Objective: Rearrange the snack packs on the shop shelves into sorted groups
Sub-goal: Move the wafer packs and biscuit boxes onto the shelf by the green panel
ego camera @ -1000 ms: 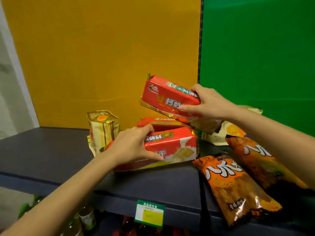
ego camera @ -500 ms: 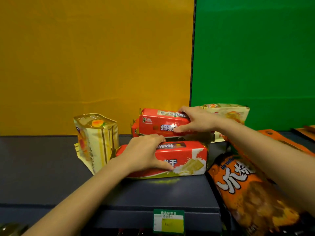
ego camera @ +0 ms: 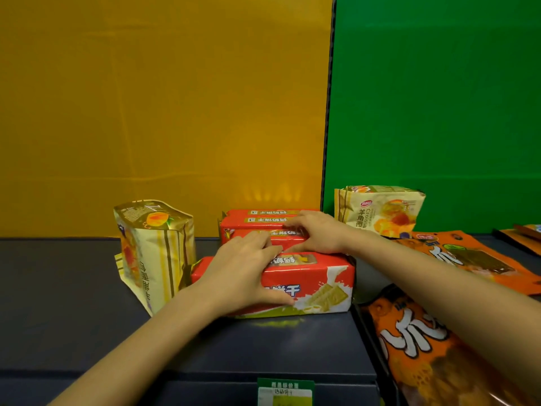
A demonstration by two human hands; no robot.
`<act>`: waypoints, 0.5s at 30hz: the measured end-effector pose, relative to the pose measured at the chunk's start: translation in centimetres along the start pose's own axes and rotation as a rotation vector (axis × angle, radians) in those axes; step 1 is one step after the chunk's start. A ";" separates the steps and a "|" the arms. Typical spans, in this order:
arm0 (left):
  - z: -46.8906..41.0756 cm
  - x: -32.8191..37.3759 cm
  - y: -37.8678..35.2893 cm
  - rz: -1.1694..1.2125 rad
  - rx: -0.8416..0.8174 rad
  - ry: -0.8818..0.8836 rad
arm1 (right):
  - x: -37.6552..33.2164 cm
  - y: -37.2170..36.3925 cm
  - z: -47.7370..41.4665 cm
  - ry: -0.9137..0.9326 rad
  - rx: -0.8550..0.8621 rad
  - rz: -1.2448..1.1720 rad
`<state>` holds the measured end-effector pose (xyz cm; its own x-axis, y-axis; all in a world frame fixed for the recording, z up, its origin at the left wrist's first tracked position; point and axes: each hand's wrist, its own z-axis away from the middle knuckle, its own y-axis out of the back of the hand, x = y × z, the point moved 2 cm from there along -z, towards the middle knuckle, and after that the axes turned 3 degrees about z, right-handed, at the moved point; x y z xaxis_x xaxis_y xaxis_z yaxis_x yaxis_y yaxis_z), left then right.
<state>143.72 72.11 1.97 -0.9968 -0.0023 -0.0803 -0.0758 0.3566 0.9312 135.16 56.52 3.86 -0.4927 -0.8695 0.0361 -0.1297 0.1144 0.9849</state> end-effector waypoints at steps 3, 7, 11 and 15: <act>0.3 0.5 0.1 -0.074 0.061 -0.019 | 0.7 0.8 0.6 -0.034 0.112 -0.075; 0.6 3.1 1.3 0.007 0.281 -0.073 | 2.1 2.0 1.3 -0.044 0.256 -0.159; 2.1 9.9 1.6 0.435 0.150 -0.014 | 3.1 2.1 1.9 -0.071 0.299 -0.214; 1.8 16.1 -2.6 0.383 -0.334 0.055 | 4.3 2.7 3.2 -0.122 0.348 -0.272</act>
<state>127.97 72.77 -2.39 -0.9540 0.0177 0.2994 0.2997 0.0238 0.9537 129.95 54.63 6.16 -0.4955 -0.8297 -0.2571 -0.5398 0.0623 0.8395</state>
